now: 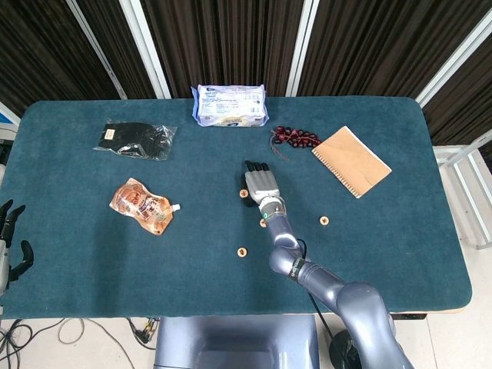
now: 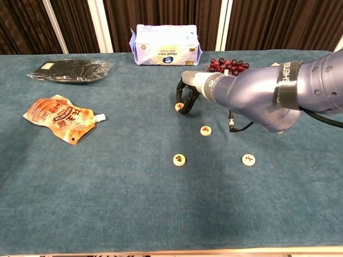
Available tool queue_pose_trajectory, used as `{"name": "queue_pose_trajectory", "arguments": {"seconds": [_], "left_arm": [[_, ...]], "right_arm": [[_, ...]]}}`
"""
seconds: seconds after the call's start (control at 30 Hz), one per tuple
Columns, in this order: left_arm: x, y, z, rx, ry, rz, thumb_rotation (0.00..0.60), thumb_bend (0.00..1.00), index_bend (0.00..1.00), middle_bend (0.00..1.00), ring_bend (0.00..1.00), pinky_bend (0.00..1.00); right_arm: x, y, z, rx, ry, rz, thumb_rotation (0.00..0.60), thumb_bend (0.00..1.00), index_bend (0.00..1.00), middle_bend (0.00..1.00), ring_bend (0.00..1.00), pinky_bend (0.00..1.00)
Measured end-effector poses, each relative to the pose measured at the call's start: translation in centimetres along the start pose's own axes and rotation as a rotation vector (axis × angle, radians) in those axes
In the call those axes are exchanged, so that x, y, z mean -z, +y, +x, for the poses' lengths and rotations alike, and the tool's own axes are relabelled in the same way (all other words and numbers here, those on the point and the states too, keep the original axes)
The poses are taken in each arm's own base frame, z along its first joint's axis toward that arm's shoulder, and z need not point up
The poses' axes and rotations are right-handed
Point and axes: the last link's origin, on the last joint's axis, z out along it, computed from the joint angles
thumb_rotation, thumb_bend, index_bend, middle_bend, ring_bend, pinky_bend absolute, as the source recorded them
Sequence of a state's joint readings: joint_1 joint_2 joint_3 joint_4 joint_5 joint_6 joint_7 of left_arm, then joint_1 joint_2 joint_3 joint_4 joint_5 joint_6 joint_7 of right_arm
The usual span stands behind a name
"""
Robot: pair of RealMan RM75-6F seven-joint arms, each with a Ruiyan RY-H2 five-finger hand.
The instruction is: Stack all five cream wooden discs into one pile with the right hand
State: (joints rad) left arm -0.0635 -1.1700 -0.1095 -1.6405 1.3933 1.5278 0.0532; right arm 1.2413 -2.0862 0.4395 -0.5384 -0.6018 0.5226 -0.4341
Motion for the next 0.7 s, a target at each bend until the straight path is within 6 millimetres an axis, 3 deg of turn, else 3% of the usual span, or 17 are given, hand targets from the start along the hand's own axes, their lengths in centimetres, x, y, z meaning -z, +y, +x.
{"name": "queue_pose_trajectory", "arguments": {"seconds": [0.47,0.7], "left_arm": [[0.0,-0.2,0.1,0.0,0.005,0.007,0.6,0.62,0.13,0.0,0.0,0.0],[-0.1,-0.3,0.3,0.005,0.012,0.017,0.6,0.62,0.13,0.0,0.0,0.0]], "right_arm": [[0.6,0.3,1.8,-0.053,0.015,0.036,0.6,0.48,0.55,0.0,0.0,0.0],[3.4,1.6,2.9,-0.06,-0.005,0.111,0.6,0.48,0.55,0.0,0.0,0.0]]}}
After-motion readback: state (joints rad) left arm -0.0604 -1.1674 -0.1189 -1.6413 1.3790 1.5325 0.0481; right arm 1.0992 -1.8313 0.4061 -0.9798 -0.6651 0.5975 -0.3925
